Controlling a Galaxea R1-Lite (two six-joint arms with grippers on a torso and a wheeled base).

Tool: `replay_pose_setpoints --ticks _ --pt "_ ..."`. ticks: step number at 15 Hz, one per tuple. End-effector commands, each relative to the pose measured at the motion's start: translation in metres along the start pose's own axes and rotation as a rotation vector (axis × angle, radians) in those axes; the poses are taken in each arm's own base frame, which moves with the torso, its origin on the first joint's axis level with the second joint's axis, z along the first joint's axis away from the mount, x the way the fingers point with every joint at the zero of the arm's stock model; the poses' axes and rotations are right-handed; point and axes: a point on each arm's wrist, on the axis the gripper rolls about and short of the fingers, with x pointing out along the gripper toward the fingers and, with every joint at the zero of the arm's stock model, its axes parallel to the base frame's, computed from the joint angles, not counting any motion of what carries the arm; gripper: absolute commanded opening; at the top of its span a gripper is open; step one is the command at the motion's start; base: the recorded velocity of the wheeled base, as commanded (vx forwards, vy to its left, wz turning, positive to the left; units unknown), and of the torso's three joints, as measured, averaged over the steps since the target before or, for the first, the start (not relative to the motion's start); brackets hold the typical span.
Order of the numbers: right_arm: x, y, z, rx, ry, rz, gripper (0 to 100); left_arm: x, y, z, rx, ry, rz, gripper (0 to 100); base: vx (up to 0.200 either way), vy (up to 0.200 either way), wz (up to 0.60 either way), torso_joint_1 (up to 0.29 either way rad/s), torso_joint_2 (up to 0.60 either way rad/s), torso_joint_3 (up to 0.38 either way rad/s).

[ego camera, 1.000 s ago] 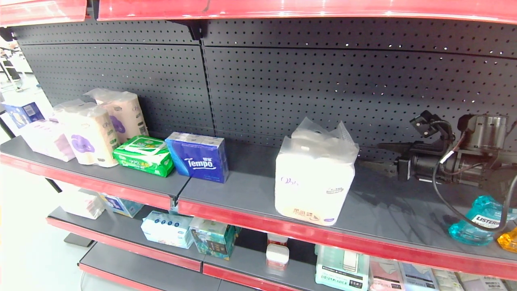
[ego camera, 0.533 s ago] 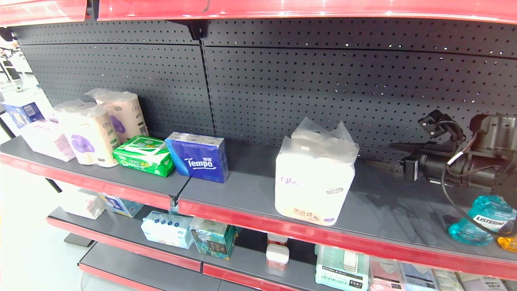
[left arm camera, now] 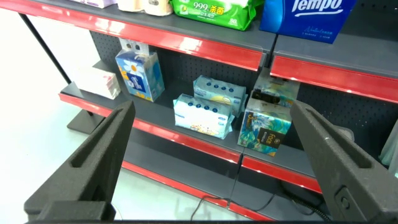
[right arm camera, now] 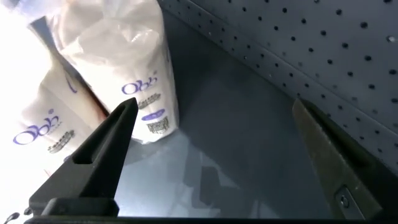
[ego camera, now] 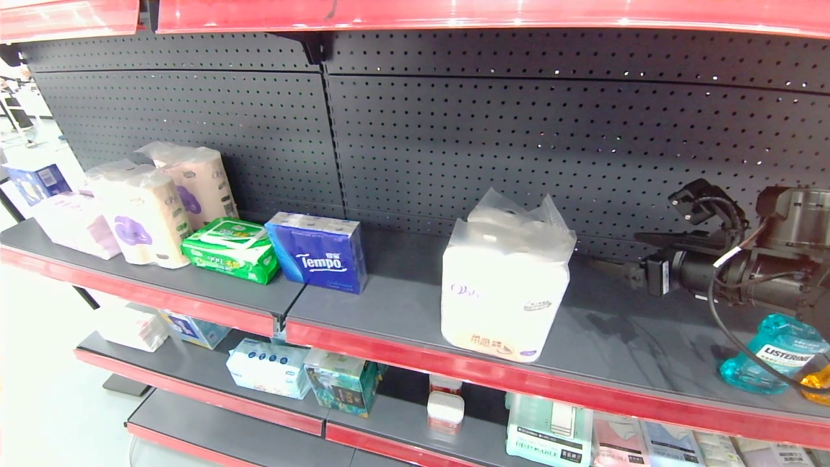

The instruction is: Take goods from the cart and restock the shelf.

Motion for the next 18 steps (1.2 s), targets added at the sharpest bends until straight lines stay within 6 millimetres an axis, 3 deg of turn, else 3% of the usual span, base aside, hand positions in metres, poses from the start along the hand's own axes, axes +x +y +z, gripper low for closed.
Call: replay_pose_setpoints --ticks 1,5,12,18 --pt "-0.004 0.006 0.002 -0.007 -0.006 0.005 100 0.000 0.000 0.000 -0.001 0.001 0.000 100 0.000 0.000 0.00 0.000 0.00 0.000" --pt "-0.015 0.020 0.000 0.004 0.005 -0.002 100 0.000 0.000 0.000 -0.001 0.001 0.000 100 0.000 0.000 0.00 0.000 0.00 0.000" --pt "-0.007 0.048 -0.006 0.156 0.084 -0.126 100 0.000 0.000 0.000 -0.001 0.001 0.000 100 0.000 0.000 0.00 0.000 0.00 0.000" --pt "-0.001 0.055 -0.021 0.164 0.150 -0.135 100 0.000 0.000 0.000 0.001 0.001 0.000 100 0.000 0.000 0.00 0.000 0.00 0.000"
